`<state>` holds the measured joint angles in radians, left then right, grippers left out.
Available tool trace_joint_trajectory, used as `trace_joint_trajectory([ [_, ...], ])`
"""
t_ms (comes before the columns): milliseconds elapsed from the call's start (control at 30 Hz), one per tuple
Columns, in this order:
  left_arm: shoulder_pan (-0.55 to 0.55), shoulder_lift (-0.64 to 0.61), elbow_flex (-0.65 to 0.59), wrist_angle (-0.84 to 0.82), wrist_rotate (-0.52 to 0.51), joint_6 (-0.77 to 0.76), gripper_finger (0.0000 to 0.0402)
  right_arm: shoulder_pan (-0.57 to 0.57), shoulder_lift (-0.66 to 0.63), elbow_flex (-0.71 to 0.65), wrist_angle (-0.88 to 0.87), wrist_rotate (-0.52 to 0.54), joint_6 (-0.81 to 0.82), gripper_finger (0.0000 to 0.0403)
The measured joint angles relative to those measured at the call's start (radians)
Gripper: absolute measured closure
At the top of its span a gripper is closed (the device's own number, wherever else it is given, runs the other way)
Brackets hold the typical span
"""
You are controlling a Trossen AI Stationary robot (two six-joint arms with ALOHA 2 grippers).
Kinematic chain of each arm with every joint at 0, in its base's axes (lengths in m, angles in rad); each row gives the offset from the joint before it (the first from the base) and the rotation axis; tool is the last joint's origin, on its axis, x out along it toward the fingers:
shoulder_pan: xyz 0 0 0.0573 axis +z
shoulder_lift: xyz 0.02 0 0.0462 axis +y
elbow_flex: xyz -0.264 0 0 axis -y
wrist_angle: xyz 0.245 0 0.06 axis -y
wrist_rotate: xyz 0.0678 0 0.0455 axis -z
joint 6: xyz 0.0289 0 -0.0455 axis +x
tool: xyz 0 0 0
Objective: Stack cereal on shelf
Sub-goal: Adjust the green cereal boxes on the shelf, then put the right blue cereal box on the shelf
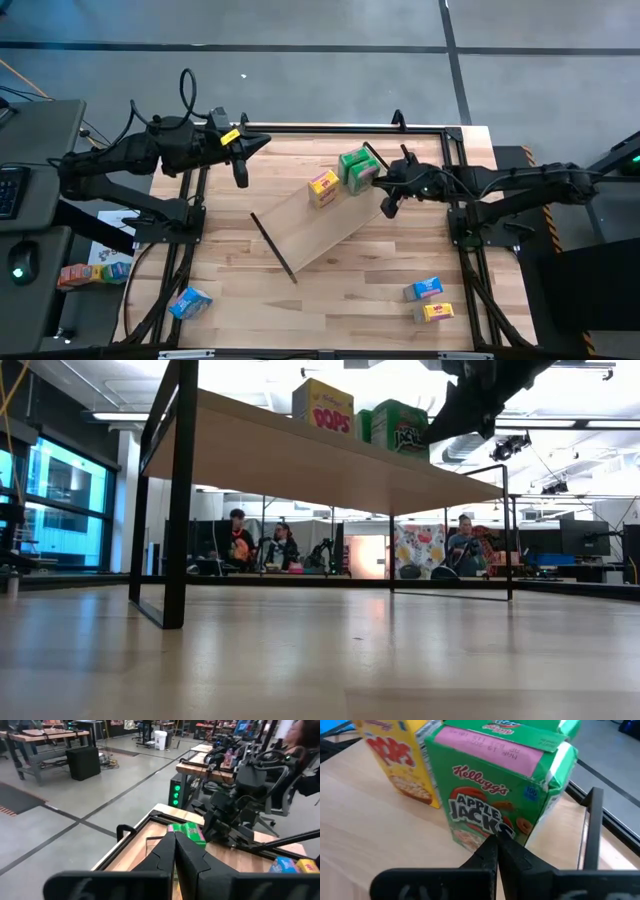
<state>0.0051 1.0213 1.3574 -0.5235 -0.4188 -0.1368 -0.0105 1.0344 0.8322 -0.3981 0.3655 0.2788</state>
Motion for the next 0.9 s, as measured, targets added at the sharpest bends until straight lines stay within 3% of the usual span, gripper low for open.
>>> trace_joint_trajectory([
  [400,0.009,0.005,0.000,0.000,-0.040,0.016,0.0401,-0.029,-0.008,0.000,-0.008,-0.020,-0.018,0.0403],
  [700,0.004,-0.070,-0.011,-0.092,0.020,-0.052,0.0401,-0.029,-0.161,0.000,-0.030,-0.052,0.016,0.0403],
  [800,-0.044,-0.119,-0.107,-0.005,0.037,-0.071,0.0401,-0.029,-0.217,0.000,0.027,-0.061,0.031,0.0403],
  [900,-0.104,-0.177,-0.262,0.189,0.045,-0.070,0.0401,-0.029,-0.253,0.000,0.086,-0.062,0.030,0.0403],
])
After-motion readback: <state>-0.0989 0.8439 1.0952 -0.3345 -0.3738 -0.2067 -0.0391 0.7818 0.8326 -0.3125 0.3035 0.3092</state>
